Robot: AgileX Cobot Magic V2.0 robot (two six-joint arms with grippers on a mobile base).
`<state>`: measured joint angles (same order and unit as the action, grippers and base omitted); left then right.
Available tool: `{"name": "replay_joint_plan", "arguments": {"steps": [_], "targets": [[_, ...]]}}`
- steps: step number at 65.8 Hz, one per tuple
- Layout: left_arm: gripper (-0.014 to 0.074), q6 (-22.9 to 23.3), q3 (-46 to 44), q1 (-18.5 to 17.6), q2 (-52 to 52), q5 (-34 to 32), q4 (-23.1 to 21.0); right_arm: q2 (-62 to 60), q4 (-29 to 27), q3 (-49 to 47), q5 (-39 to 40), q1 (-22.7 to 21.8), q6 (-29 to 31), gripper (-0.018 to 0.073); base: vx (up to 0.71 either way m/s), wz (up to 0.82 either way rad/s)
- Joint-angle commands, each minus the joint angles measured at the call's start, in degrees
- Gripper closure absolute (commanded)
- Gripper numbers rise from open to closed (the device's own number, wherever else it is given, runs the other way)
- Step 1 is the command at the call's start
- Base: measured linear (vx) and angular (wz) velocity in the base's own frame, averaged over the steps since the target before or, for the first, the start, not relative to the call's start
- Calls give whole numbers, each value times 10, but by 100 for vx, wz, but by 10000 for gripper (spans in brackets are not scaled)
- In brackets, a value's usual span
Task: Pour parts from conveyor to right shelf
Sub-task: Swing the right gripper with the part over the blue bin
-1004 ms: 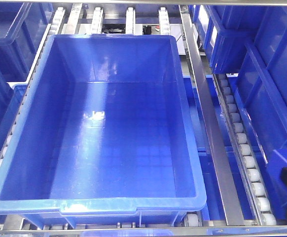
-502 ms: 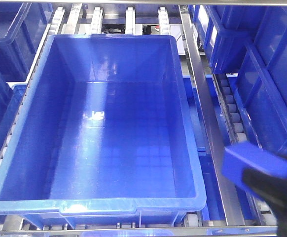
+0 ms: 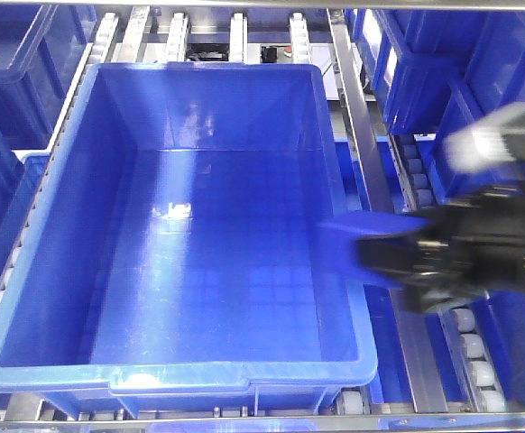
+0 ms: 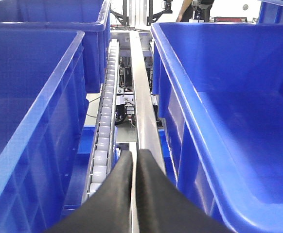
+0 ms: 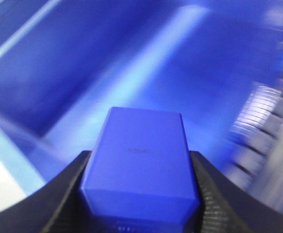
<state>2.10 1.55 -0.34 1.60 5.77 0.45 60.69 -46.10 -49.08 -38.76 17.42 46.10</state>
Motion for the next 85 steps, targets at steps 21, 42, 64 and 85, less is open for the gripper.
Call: {"name": "replay_joint_plan", "arguments": {"steps": [21, 42, 64, 85], "targets": [[603, 5, -11, 2, 10, -45, -5, 160, 43, -61, 176, 114, -107, 562, 0, 0], [603, 5, -11, 2, 10, -45, -5, 227, 101, -135, 186, 126, -177, 562, 0, 0], [603, 5, -11, 2, 10, -45, -5, 325, 414, -291, 39, 142, -495, 562, 0, 0], [603, 5, -11, 2, 10, -45, -5, 474, 440, -458, -76, 181, -475, 562, 0, 0]]}}
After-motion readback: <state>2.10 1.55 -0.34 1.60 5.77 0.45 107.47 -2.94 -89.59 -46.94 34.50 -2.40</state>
